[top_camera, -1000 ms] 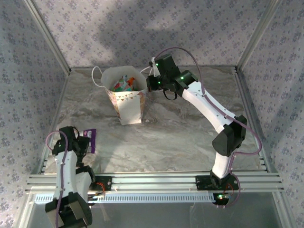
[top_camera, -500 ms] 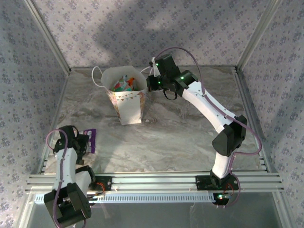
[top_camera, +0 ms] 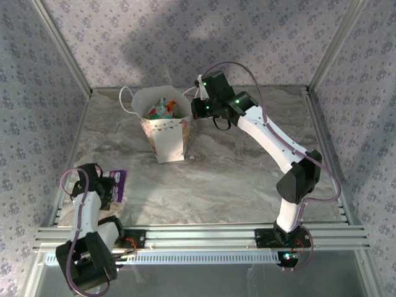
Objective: Place the snacks into the paper bag
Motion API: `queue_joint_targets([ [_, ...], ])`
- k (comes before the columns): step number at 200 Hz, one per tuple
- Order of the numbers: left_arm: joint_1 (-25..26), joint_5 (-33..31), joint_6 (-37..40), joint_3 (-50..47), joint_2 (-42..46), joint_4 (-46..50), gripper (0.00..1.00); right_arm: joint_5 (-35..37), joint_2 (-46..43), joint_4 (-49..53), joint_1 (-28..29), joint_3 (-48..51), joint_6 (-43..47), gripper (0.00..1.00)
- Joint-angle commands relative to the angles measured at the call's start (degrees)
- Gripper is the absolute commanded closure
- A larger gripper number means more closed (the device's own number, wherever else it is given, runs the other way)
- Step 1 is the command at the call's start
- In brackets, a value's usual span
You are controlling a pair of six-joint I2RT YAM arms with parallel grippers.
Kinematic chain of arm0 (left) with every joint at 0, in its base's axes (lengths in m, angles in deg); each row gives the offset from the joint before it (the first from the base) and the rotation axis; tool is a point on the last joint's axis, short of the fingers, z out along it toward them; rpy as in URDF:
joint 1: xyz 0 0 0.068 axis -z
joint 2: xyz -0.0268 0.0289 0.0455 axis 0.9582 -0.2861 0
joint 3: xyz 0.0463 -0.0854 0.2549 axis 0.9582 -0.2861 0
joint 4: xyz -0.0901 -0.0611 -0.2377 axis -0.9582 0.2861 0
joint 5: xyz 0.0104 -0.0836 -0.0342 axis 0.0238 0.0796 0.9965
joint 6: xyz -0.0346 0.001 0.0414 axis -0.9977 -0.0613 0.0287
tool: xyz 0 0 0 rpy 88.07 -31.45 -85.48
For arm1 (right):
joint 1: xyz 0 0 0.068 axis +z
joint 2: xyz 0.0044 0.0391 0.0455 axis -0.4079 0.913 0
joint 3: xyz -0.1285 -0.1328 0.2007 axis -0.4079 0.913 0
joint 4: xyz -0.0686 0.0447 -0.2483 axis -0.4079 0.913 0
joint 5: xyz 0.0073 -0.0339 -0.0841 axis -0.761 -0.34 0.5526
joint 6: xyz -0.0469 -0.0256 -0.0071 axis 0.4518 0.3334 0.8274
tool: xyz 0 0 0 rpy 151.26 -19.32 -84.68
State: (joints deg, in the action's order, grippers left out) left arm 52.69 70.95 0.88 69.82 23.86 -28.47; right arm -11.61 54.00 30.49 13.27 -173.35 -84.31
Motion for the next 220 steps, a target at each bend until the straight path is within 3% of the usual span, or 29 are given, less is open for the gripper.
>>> queue_joint_targets([
  [1,-0.3,1.6,0.8,-1.8,-2.2,-6.5,0.25,1.4,-1.7,2.7,-0.7,-0.1,0.1,1.0],
  [18,-0.3,1.9,2.1,-1.1,-3.6,-6.7,0.27,1.5,-2.1,2.6,-0.7,0.4,0.1,1.0],
  [42,-0.3,3.2,4.1,-0.8,-5.1,-7.8,0.46,1.7,-2.5,2.4,-0.9,1.1,0.0,1.0],
  [67,-0.3,4.8,5.8,-1.0,-6.0,-8.1,0.48,1.6,-2.6,2.4,-1.0,1.3,-0.1,1.0],
  [84,-0.2,5.9,6.4,-1.2,-5.3,-7.8,0.42,1.5,-2.6,2.4,-1.0,1.3,-0.2,1.0],
  [128,0.0,6.4,6.9,-1.0,-1.0,-4.8,0.39,1.5,-2.9,2.2,-1.0,1.3,-0.2,1.0],
  [150,0.5,6.1,6.6,-1.8,1.8,-3.9,0.44,1.3,-3.1,2.2,-1.0,1.3,-0.3,1.0],
  [180,0.8,6.5,6.5,-3.2,3.8,-3.9,0.63,1.4,-3.4,2.4,-1.0,1.5,-0.3,1.0],
  [220,1.5,7.6,6.2,-4.2,3.8,-3.6,0.63,1.3,-3.6,2.4,-1.0,1.5,-0.3,1.0],
])
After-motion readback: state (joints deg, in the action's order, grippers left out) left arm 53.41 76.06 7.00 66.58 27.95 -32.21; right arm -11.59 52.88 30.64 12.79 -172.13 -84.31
